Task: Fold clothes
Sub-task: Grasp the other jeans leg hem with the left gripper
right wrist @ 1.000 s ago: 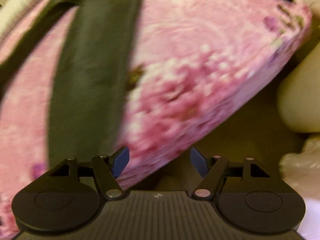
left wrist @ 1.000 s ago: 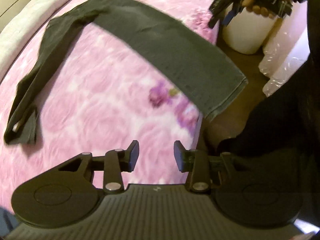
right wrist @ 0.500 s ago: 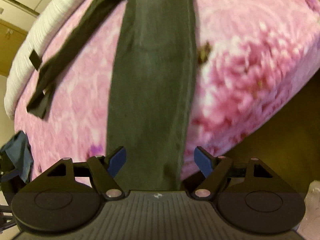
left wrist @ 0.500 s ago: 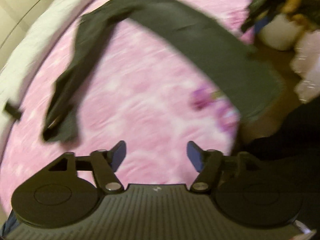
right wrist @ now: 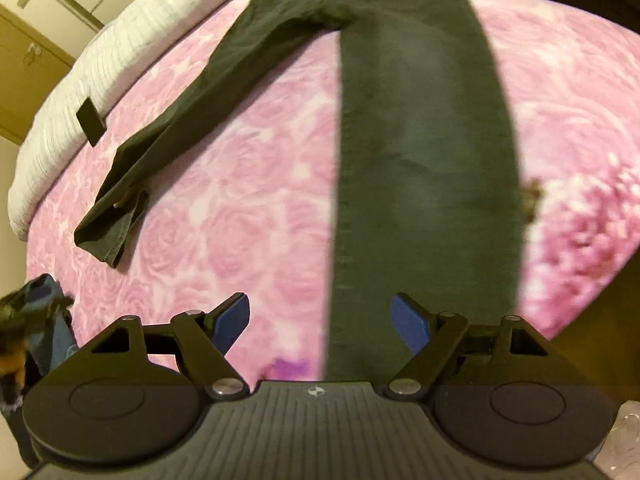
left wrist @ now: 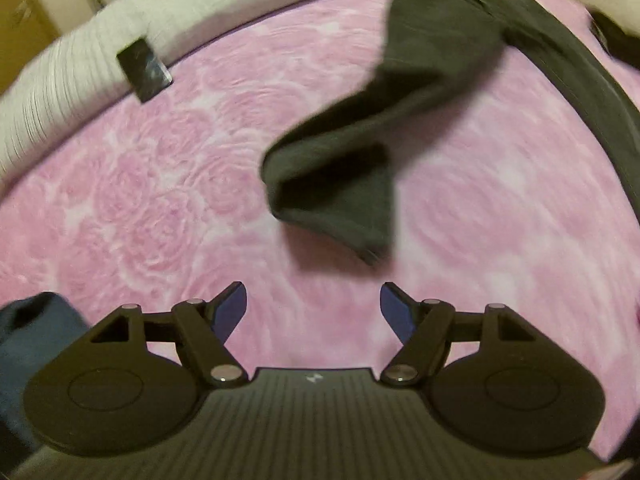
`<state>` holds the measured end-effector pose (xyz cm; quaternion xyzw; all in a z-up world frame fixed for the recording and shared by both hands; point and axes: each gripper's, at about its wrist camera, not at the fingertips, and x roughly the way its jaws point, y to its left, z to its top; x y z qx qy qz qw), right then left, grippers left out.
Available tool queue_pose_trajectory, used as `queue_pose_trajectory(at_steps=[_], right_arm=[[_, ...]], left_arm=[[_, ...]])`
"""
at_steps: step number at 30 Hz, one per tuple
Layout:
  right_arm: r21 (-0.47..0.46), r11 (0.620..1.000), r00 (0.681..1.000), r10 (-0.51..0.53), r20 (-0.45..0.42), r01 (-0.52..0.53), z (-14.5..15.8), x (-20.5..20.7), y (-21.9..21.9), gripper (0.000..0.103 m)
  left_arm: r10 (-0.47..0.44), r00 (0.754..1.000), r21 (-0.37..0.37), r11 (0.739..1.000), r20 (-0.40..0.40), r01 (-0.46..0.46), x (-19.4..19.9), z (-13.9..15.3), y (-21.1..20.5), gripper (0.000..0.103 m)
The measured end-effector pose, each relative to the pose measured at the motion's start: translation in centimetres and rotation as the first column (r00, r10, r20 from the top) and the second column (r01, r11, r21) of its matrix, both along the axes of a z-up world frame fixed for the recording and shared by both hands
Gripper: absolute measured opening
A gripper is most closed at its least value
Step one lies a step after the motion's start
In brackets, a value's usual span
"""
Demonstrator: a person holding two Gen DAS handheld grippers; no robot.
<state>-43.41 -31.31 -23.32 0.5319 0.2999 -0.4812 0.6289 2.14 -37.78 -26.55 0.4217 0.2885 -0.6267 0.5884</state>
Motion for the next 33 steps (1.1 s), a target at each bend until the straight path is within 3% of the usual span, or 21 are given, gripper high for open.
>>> queue_pose_trajectory(at_steps=[2, 4, 5, 6, 9, 11, 13, 15, 18, 21, 22, 24, 27, 29, 30, 33], right_arm=[[0.014, 1.000, 1.000, 0.003, -0.002, -0.003, -0.4, 3.6, -0.7, 0.080], [0.027, 1.000, 1.000, 0.012, 0.006, -0.012, -1.0, 7.5, -1.5, 0.080], [0.034, 0.999, 1.000, 0.018, 0.012, -0.019, -1.3, 9.3, -2.0, 0.080], [0.040, 0.999, 0.999, 0.029, 0.023, -0.030, -1.7, 11.0, -2.5, 0.080], [0.049, 0.997, 0.997, 0.054, 0.050, -0.056, -2.8, 15.8, -4.3, 0.080], [0.039, 0.998, 0.996, 0.045, 0.074, -0.048, -2.9, 17.9, -5.7, 0.080], [0.031, 0.999, 0.993, 0.017, 0.121, -0.021, -2.8, 19.3, -7.2, 0.080], [0.016, 1.000, 0.979, -0.022, 0.201, 0.019, -2.4, 20.0, -8.4, 0.080], [0.007, 0.997, 0.939, -0.069, 0.337, 0.071, -2.3, 20.0, -9.3, 0.083], [0.042, 0.993, 0.927, -0.114, 0.359, 0.106, -2.9, 19.6, -9.2, 0.083], [0.056, 0.992, 0.930, -0.127, 0.345, 0.114, -3.3, 19.3, -8.8, 0.083], [0.081, 0.988, 0.935, -0.153, 0.319, 0.134, -4.1, 18.3, -7.8, 0.083], [0.120, 0.978, 0.941, -0.197, 0.276, 0.169, -5.5, 16.5, -5.8, 0.083], [0.147, 0.971, 0.938, -0.223, 0.263, 0.190, -6.4, 15.5, -4.2, 0.083], [0.158, 0.968, 0.936, -0.232, 0.264, 0.196, -6.8, 15.2, -3.5, 0.083], [0.189, 0.962, 0.916, -0.248, 0.315, 0.196, -8.0, 15.2, -1.6, 0.083]], left_arm=[[0.022, 0.997, 0.005, 1.000, -0.068, -0.022, 2.0, -1.6, -2.8, 0.061], [0.006, 0.997, 0.018, 1.000, -0.083, -0.004, 2.6, -2.8, -4.7, 0.039], [-0.014, 0.996, 0.027, 1.000, -0.085, 0.016, 2.7, -3.4, -5.6, 0.034], [-0.050, 0.995, 0.030, 0.998, -0.086, 0.052, 2.7, -3.7, -6.2, 0.021], [-0.215, 0.975, 0.007, 0.977, -0.049, 0.215, 1.7, -3.0, -5.4, 0.012], [-0.335, 0.942, -0.008, 0.942, -0.029, 0.335, 1.0, -1.5, -4.1, 0.011], [-0.454, 0.890, -0.013, 0.891, -0.029, 0.454, 0.1, 0.8, -2.2, 0.010], [-0.585, 0.809, -0.010, 0.810, -0.058, 0.586, -1.3, 3.4, 0.4, 0.010], [-0.712, 0.671, -0.017, 0.688, -0.209, 0.725, -3.2, 6.6, 3.4, 0.010], [-0.691, 0.581, -0.037, 0.656, -0.431, 0.753, -3.3, 7.4, 4.2, 0.014], [-0.667, 0.569, -0.041, 0.665, -0.482, 0.745, -2.8, 7.1, 4.0, 0.030], [-0.610, 0.622, -0.016, 0.720, -0.490, 0.694, -1.7, 5.6, 3.5, 0.055], [-0.513, 0.755, 0.085, 0.802, -0.407, 0.591, -0.3, 1.6, 2.5, 0.056], [-0.440, 0.811, 0.150, 0.837, -0.385, 0.526, 0.4, -0.8, 1.6, 0.056], [-0.402, 0.830, 0.171, 0.853, -0.386, 0.493, 0.6, -1.7, 1.2, 0.056], [-0.350, 0.840, 0.194, 0.868, -0.414, 0.457, 0.2, -3.8, 0.6, 0.056]])
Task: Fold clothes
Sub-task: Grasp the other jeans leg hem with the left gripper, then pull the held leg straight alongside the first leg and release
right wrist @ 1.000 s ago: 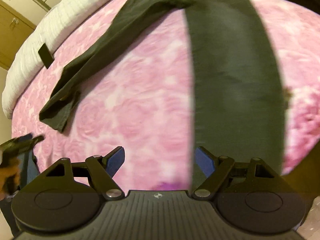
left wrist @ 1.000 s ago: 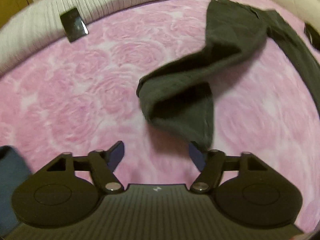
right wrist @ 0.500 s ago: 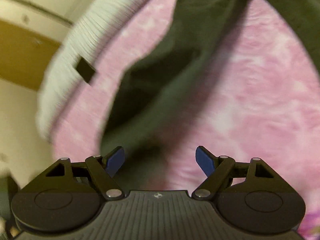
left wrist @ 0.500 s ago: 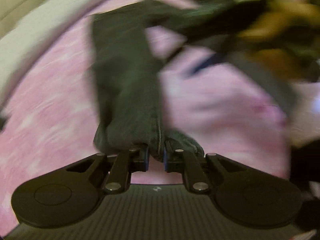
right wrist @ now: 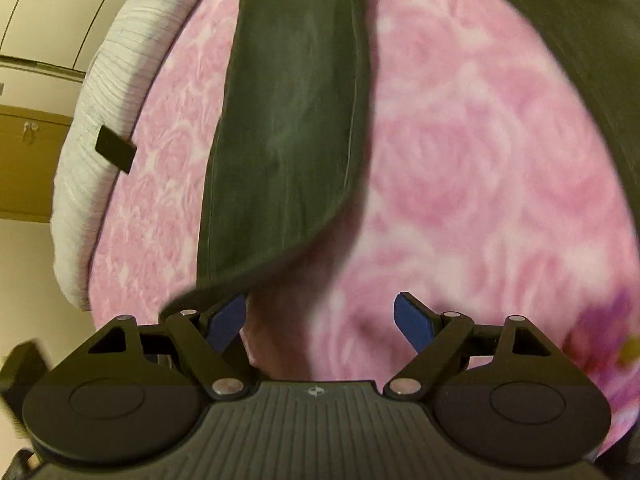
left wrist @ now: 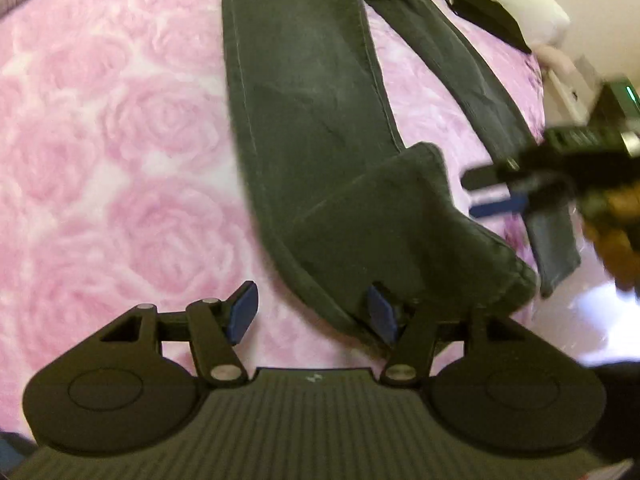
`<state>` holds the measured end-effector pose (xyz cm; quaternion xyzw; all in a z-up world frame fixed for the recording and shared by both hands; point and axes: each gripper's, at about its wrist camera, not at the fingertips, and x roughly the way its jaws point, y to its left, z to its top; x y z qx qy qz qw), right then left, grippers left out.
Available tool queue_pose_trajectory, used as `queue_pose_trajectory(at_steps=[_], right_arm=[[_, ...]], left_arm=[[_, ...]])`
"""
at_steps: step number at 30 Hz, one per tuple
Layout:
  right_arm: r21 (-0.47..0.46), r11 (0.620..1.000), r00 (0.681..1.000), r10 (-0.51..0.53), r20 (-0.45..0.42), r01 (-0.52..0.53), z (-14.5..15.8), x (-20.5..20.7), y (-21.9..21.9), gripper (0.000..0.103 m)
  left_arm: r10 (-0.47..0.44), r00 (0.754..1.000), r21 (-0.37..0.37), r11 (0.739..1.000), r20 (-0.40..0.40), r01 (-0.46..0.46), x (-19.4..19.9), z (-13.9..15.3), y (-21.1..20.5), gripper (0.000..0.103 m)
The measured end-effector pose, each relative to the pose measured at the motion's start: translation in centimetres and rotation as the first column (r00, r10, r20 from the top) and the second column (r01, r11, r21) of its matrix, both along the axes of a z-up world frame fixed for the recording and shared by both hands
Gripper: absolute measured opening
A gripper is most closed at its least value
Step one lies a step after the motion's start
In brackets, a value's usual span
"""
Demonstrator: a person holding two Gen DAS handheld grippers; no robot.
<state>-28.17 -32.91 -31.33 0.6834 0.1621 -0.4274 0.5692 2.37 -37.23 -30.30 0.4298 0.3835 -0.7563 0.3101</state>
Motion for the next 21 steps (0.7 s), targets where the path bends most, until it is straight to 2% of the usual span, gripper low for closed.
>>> queue_pose_trajectory(at_steps=[4, 8, 10, 12, 14, 16, 18, 21], right_arm=[[-0.003, 0.999, 0.989, -0.043, 0.140, 0.044, -0.4, 1.5, 1.2, 0.083], [-0.032, 0.998, 0.972, -0.050, 0.231, 0.059, 0.2, 3.2, 0.9, 0.083], [-0.047, 0.998, 0.972, -0.037, 0.234, 0.049, 0.6, 3.7, 0.4, 0.083], [-0.039, 0.999, 0.984, -0.009, 0.180, 0.016, 0.7, 4.4, -0.3, 0.081], [-0.015, 1.000, 0.988, 0.016, 0.151, -0.013, 0.1, 4.9, -1.0, 0.060], [0.006, 1.000, 0.992, 0.029, 0.125, -0.030, -0.3, 5.1, -1.1, 0.015], [0.020, 0.999, 0.995, 0.036, 0.096, -0.038, -0.3, 5.0, -1.0, 0.006], [0.008, 0.999, 0.995, 0.031, 0.095, -0.031, 1.3, 3.4, 1.1, 0.004]], left_arm=[[-0.042, 0.997, 0.012, 0.999, 0.058, 0.041, -1.8, -2.0, 0.2, 0.054], [-0.072, 0.996, -0.011, 0.997, 0.061, 0.073, -2.4, -2.1, 1.1, 0.037], [-0.067, 0.997, -0.023, 0.997, 0.044, 0.068, -2.1, -1.7, 1.4, 0.023], [-0.058, 0.998, -0.027, 0.998, 0.023, 0.058, -1.4, -1.2, 1.4, 0.016], [-0.051, 0.999, -0.019, 0.999, 0.007, 0.051, -0.5, -0.5, 1.2, 0.012], [-0.046, 0.999, -0.012, 0.999, -0.014, 0.046, 0.3, 0.3, 1.0, 0.008], [-0.046, 0.998, -0.006, 0.999, -0.051, 0.045, 1.2, 1.5, 0.8, 0.006], [-0.047, 0.993, 0.005, 0.999, -0.112, 0.048, 2.1, 4.0, 1.0, 0.006]])
